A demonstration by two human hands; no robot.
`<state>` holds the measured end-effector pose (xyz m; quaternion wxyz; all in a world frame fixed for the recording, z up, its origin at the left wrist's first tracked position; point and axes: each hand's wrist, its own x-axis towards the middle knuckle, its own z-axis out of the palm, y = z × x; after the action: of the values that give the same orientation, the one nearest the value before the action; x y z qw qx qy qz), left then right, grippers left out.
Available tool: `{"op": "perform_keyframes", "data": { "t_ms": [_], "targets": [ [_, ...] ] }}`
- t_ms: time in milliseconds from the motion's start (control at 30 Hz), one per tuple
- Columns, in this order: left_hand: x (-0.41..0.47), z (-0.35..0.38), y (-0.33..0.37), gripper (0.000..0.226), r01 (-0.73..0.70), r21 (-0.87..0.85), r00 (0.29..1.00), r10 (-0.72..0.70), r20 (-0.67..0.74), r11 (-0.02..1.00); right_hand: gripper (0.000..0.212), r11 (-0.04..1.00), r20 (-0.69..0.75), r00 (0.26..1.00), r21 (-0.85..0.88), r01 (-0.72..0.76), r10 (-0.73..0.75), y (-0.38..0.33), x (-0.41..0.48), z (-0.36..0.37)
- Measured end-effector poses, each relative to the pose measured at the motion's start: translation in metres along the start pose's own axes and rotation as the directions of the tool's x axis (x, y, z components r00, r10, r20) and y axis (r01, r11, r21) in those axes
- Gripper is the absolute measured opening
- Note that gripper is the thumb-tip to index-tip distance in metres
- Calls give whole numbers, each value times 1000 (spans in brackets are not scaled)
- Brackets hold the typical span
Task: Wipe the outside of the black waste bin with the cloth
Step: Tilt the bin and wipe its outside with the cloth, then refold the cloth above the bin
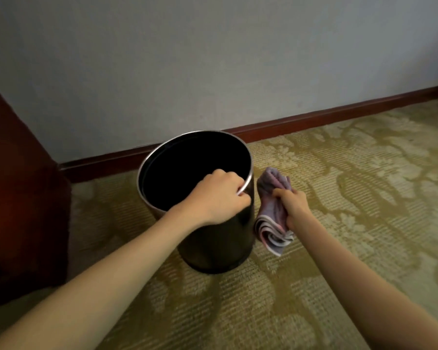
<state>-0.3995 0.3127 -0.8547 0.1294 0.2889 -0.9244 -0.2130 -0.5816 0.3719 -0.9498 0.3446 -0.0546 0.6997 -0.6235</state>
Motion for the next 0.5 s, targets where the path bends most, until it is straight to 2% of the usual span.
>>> {"op": "perform_keyframes", "data": {
  "t_ms": [100,200,300,400,500],
  "targets": [
    [2,37,24,33,-56,73,998,53,40,996,23,998,-48,998,32,46,-45,-18,2,-19],
    [-1,57,35,32,-53,150,998,58,-32,987,22,996,-86,994,52,76,-72,-33,0,-39],
    [1,53,26,48,82,-32,997,-82,12,996,26,986,-91,990,115,118,-108,-46,-8,-51],
    [-1,49,24,53,134,-110,990,-129,47,985,27,972,-57,988,179,152,-144,-59,-20,-48],
    [-1,44,18,32,204,-187,979,-198,50,961,31,954,19,981,238,184,-194,-76,-33,-35]
  ]
}}
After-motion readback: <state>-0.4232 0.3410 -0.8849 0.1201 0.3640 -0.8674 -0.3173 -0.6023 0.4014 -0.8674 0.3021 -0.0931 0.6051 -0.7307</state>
